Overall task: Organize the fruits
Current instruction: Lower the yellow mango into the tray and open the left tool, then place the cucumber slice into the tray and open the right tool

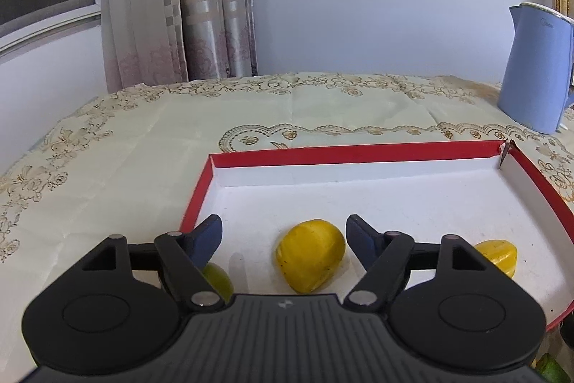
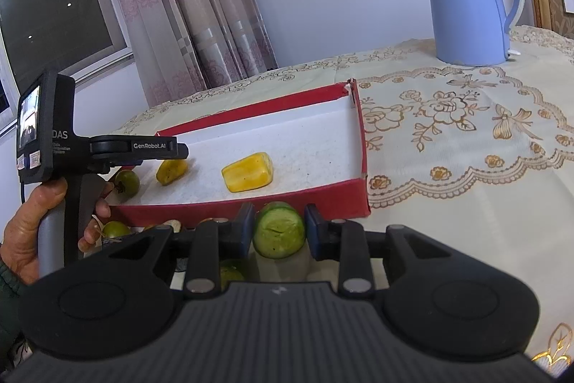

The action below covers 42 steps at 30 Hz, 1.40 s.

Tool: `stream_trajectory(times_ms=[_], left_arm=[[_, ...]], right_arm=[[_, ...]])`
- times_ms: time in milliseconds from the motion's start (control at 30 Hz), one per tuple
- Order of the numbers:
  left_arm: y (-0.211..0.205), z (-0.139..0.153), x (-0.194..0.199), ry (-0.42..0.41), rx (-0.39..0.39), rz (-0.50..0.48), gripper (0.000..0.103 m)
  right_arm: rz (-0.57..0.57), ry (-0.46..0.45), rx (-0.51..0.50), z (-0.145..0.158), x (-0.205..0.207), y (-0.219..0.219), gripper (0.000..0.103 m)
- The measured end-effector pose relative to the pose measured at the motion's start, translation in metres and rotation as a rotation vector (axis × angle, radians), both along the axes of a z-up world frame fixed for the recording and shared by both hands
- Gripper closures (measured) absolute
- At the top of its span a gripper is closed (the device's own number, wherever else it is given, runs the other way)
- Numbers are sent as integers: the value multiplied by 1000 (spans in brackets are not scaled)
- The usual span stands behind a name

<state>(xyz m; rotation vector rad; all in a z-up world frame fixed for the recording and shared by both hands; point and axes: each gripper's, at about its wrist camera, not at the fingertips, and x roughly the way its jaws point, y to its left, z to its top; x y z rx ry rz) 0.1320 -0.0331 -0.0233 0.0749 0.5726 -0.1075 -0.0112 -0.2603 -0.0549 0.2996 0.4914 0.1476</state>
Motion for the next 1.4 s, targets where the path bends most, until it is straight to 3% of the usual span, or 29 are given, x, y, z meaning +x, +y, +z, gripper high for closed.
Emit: stream_trajectory(times_ms=[233,367,667,767,833,1000,1167,1400], left_arm=[[24,21,-42,-109,9,27,27],[54,22,-75,-131,-34,50,20],[94,1,-93,-46,-120,77,20],[98,-2,-95,-34,-146,63,20],[100,-3,-96,-33,-152,61,20],[102,-6,-96,-22,-173,45,20],[102,-7,-96,-18,-190,33,20],[97,-7,-99,-16,-180,-22,20]], right_arm=[[1,0,3,-1,0,-1,74],[-10,-12,-33,3,-1,4,74],[-30,-61,-155,33,26,14,75],[-43,-32,-177,36,48,13,76],[-56,-14,-186,37,63,13,84],[-77,37,-266,30,96,17,84],[-87,58,-233,22,99,11,84],[-102,-49,-123,39,48,2,80]])
